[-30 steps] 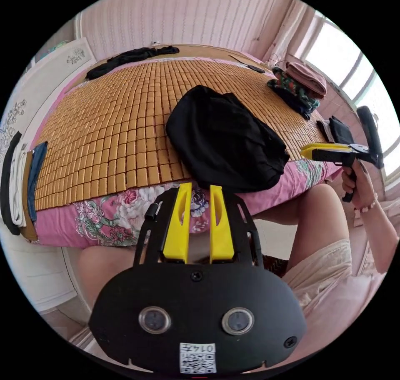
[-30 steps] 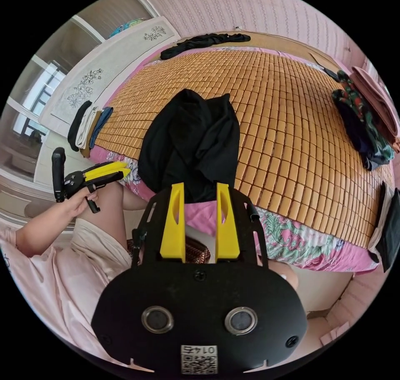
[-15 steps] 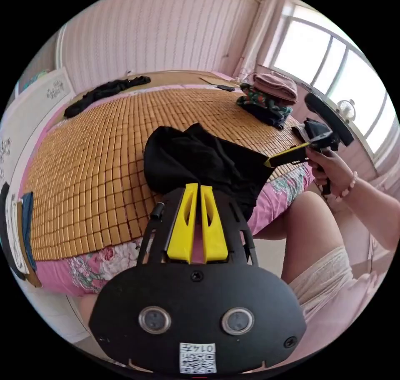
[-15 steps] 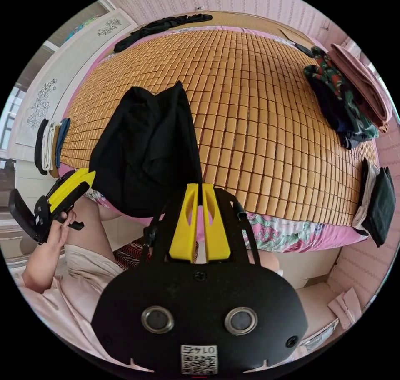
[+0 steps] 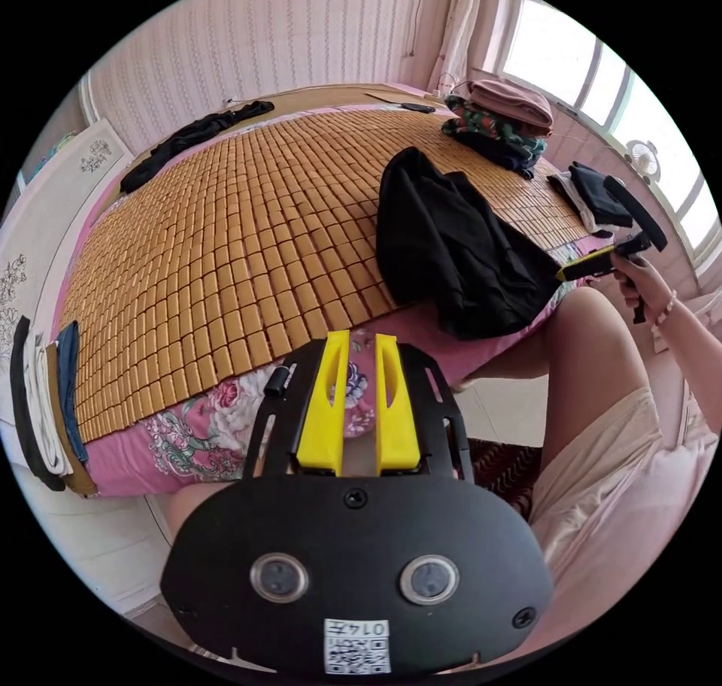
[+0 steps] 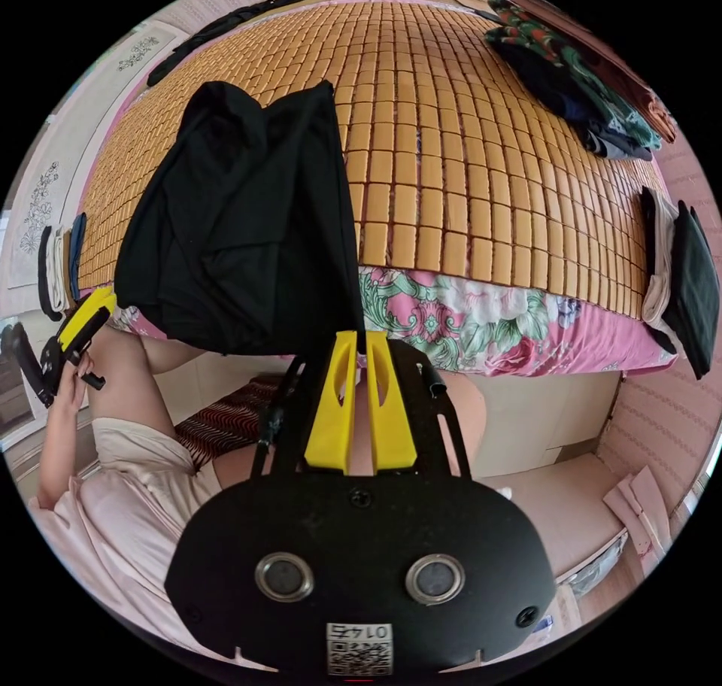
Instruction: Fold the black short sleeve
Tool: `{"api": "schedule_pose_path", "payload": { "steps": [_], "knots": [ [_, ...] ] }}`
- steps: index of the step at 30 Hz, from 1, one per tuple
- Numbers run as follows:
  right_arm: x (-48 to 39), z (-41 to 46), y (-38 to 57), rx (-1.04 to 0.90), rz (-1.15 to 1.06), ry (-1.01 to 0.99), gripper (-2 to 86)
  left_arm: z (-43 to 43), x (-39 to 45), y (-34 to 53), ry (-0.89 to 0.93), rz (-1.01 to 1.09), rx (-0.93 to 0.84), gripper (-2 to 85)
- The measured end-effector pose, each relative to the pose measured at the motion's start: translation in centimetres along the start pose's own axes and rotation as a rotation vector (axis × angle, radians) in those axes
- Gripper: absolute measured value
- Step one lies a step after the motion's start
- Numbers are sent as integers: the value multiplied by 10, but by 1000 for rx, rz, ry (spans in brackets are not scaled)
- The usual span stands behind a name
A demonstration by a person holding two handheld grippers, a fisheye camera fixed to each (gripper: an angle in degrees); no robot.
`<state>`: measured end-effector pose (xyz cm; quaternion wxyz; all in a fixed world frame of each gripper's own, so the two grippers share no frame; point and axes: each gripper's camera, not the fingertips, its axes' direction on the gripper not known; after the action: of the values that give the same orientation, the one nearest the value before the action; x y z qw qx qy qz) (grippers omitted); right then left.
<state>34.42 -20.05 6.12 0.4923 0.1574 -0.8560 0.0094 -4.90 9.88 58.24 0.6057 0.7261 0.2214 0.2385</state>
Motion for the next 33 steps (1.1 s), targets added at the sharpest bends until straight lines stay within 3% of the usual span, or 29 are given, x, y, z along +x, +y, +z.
{"api": "schedule_pose_path", "payload": {
  "steps": [7,13,16,23,33],
  "knots": [
    [-6,4,5,14,12,-10,3,22,50,-106,51,67,-54,87],
    [-1,-42,27,227,-1,-148,78,16,97,-168,-20,171,-75,1],
    [7,-44,22,211,16,-230,114,-7,100,-186,-35,183,-79,-5],
    [4,-25,10,61,40,-237,16,-148,33,-175,20,6,52,-8],
    [-8,-164,79,304,-45,-414,7,-366,-34,-143,160,-260,333,-7]
  ]
}}
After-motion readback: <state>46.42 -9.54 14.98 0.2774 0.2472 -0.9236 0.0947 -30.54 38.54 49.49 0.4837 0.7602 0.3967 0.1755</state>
